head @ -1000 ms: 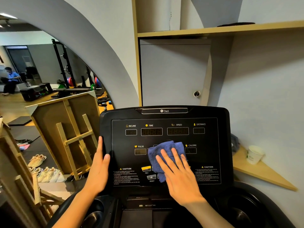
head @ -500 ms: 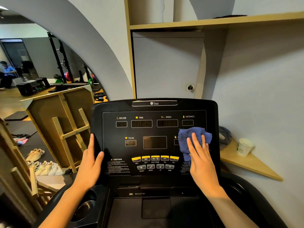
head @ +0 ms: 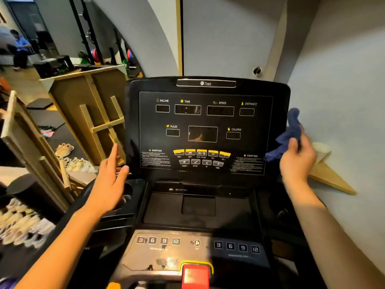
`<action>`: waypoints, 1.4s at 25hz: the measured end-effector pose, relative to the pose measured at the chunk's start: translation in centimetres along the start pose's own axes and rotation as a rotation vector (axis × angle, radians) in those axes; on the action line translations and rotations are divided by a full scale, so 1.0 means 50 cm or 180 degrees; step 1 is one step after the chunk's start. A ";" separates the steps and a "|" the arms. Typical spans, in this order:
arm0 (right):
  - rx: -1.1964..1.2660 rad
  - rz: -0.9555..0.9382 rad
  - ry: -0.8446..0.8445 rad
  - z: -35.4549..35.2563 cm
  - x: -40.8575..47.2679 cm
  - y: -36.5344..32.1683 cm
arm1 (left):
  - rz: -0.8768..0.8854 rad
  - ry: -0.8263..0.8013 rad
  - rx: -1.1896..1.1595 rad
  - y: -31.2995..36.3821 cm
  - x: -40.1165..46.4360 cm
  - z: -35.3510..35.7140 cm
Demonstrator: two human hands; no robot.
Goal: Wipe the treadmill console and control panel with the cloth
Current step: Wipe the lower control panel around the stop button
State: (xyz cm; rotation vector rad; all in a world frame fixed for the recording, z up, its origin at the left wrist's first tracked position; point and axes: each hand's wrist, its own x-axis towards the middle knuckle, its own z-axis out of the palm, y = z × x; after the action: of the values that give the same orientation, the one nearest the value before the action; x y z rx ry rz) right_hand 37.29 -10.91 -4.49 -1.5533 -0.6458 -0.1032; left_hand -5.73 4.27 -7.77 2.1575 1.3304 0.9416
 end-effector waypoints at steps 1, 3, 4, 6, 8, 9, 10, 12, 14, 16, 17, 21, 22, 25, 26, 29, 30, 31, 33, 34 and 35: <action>0.0268 0.0255 0.0120 -0.008 0.005 -0.001 | 0.0040 0.0007 0.0001 -0.004 -0.009 -0.010; 0.0872 0.0685 0.0312 -0.032 0.006 0.001 | 0.0090 -0.0004 0.0020 -0.016 -0.029 -0.035; 0.1147 0.0870 0.0420 -0.050 0.004 0.003 | 0.0106 -0.0037 0.0026 -0.022 -0.038 -0.047; 0.1521 0.1040 0.0569 -0.091 -0.021 -0.013 | 0.0136 -0.0118 -0.0014 -0.033 -0.060 -0.070; 0.1600 0.1110 0.0674 -0.128 -0.065 -0.049 | 0.0185 -0.0181 -0.0052 -0.045 -0.089 -0.085; 0.1616 0.1168 0.0684 -0.145 -0.086 -0.067 | 0.0197 -0.0220 -0.0046 -0.052 -0.100 -0.089; 0.1618 0.1210 0.0723 -0.161 -0.109 -0.080 | 0.0200 -0.0276 -0.0039 -0.062 -0.114 -0.094; 0.1716 0.1273 0.0827 -0.187 -0.154 -0.098 | 0.0209 -0.0392 -0.0056 -0.077 -0.138 -0.097; 0.1735 0.1337 0.0898 -0.211 -0.194 -0.109 | 0.0174 -0.0518 -0.0126 -0.079 -0.164 -0.093; 0.1721 0.1310 0.0870 -0.233 -0.221 -0.112 | 0.0156 -0.0587 -0.0218 -0.075 -0.191 -0.086; 0.1723 0.1290 0.0836 -0.242 -0.232 -0.112 | 0.0155 -0.0627 -0.0228 -0.072 -0.202 -0.084; 0.1693 0.1267 0.0656 -0.278 -0.268 -0.103 | 0.0095 -0.0843 -0.0112 -0.078 -0.246 -0.061; 0.1686 0.1290 0.0619 -0.286 -0.275 -0.101 | 0.0090 -0.0881 -0.0092 -0.077 -0.263 -0.053; 0.1582 0.1335 0.0454 -0.308 -0.287 -0.087 | -0.0048 -0.1015 -0.0052 -0.074 -0.309 -0.029; 0.1491 0.1347 0.0378 -0.315 -0.293 -0.083 | -0.0103 -0.1046 -0.0030 -0.082 -0.318 -0.022; 0.1269 0.1460 0.0146 -0.345 -0.321 -0.064 | -0.0149 -0.1193 0.0077 -0.082 -0.355 -0.001; 0.1212 0.1502 0.0046 -0.357 -0.329 -0.054 | -0.0143 -0.1244 0.0089 -0.084 -0.368 0.006; 0.1202 0.1521 -0.0078 -0.367 -0.337 -0.045 | -0.0184 -0.1298 0.0125 -0.080 -0.382 0.010; 0.1136 0.1561 -0.0237 -0.385 -0.349 -0.027 | -0.0324 -0.1385 0.0241 -0.091 -0.398 0.019; 0.1060 0.1578 -0.0277 -0.392 -0.354 -0.018 | -0.0402 -0.1427 0.0238 -0.102 -0.400 0.023; 0.0990 0.1599 -0.0341 -0.397 -0.359 -0.007 | -0.0465 -0.1476 0.0296 -0.104 -0.404 0.023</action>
State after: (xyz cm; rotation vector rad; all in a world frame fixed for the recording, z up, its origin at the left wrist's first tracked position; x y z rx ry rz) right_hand 28.50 -35.62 -9.97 -1.3799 -0.3186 0.4416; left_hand -14.24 -11.54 -18.47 2.1360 1.2890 0.2987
